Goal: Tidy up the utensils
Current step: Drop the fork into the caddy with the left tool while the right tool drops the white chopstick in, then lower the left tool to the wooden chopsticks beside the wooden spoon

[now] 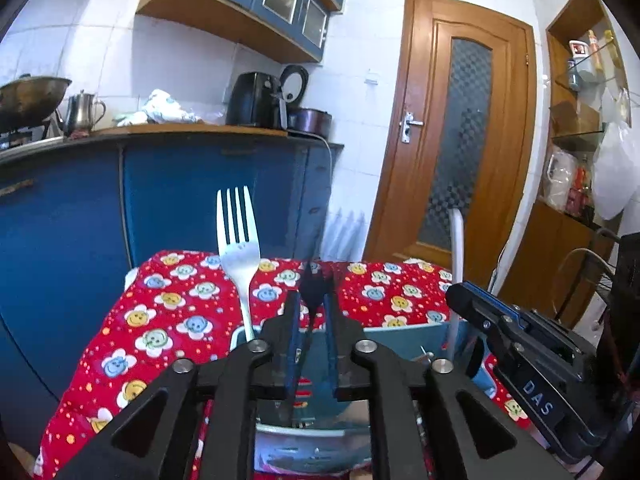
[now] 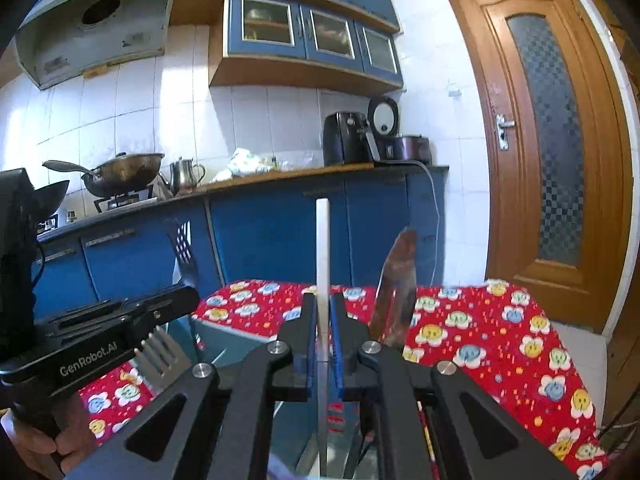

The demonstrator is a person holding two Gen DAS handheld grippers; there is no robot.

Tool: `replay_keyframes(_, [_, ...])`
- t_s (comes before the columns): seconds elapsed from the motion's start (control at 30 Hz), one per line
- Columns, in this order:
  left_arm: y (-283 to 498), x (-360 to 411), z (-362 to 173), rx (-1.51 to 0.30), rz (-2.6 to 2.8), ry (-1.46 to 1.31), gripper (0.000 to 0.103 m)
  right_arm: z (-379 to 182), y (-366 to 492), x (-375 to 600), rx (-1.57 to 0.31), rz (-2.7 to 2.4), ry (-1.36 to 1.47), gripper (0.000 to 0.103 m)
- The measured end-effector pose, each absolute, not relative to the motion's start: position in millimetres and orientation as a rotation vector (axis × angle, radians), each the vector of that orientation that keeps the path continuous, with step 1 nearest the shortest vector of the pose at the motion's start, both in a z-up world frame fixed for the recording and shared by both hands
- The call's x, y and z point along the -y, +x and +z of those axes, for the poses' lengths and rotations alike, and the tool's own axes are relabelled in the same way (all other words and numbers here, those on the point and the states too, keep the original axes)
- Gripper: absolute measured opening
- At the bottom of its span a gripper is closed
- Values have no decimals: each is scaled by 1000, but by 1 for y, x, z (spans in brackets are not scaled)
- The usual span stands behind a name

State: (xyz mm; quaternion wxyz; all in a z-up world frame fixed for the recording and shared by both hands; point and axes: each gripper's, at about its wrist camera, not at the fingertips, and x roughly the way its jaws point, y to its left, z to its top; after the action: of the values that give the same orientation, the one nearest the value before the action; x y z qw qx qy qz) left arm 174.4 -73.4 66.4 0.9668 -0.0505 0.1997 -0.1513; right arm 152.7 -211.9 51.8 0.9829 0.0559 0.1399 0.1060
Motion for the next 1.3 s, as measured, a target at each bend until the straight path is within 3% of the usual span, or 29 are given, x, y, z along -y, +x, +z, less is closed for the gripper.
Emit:
replay_keyframes(0.07, [172,74,67,-421,-319,-104,31,52,148,213,-279,211,125,29])
replay_keyframes(0.1, [170,75,68,-425,-321,-102,34,53,146,213,-275,212,131,32])
replay_keyframes(0.33, [150,76,77,-423,-343,-84,43,64,126,211,-254,219,158,34])
replay_keyframes(0.73, [116,56,93,-431,-358,-126,44,87,76,210,-217,214,190,37])
replay_keyframes(1.3, [67,42,94,-518,-351,-101,44,83,11,216,-308,173,242,37])
